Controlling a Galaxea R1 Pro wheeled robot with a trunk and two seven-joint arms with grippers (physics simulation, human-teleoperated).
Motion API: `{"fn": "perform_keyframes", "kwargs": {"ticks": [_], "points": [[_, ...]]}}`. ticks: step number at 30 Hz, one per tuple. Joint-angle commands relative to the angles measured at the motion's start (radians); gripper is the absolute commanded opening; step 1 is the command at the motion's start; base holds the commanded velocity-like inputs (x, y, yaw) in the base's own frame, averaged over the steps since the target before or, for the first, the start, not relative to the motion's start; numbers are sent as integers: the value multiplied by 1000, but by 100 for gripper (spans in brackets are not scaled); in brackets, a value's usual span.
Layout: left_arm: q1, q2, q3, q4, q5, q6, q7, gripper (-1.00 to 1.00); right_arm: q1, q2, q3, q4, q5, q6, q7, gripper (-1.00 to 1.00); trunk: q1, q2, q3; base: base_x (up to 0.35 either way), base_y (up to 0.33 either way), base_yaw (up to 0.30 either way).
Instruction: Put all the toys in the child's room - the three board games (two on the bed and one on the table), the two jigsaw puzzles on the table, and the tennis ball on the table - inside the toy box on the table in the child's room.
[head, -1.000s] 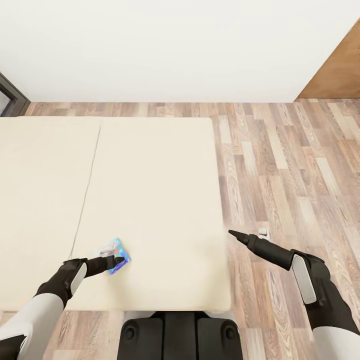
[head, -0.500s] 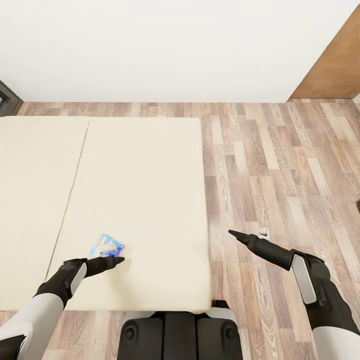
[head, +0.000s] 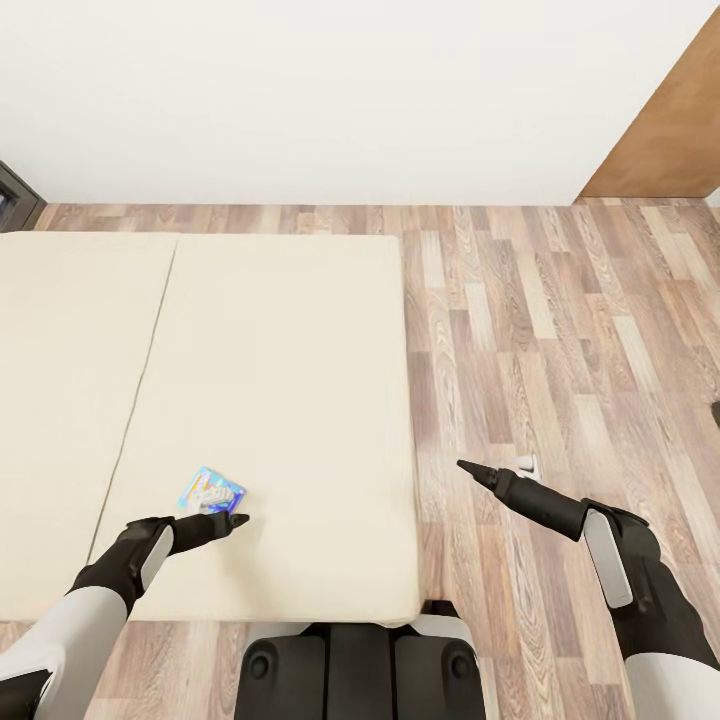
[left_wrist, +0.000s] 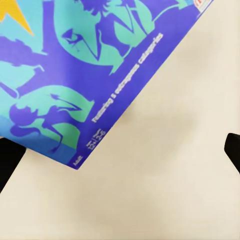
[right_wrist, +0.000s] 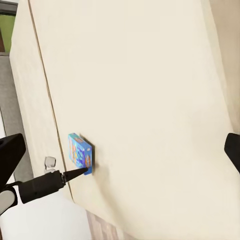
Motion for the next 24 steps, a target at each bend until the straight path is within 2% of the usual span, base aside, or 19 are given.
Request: {"fn": "perform_keyframes", "kwargs": {"ticks": [1, 13, 16, 20, 24], "points": [[0, 0, 5, -1, 4, 9, -3, 100, -1, 0, -1, 0, 0, 5, 3, 100, 1, -2, -1, 0, 0, 0], [-1, 12, 10, -16, 4, 12, -5, 100, -1, 0, -1, 1, 0, 4, 3, 100, 1, -2, -1, 0, 0, 0], [-2, 29, 11, -57, 4, 24, -6, 100, -1, 1, -1, 2, 0, 4, 3, 100, 1, -2, -1, 0, 0, 0], [-5, 52, 13, -92, 3, 74, -5, 100, -1, 1, -1, 2, 0, 4, 3, 100, 1, -2, -1, 0, 0, 0], [-26, 63, 13, -106, 1, 99, -5, 100, -1, 1, -1, 2, 0, 4, 3, 100, 1, -2, -1, 0, 0, 0]]}}
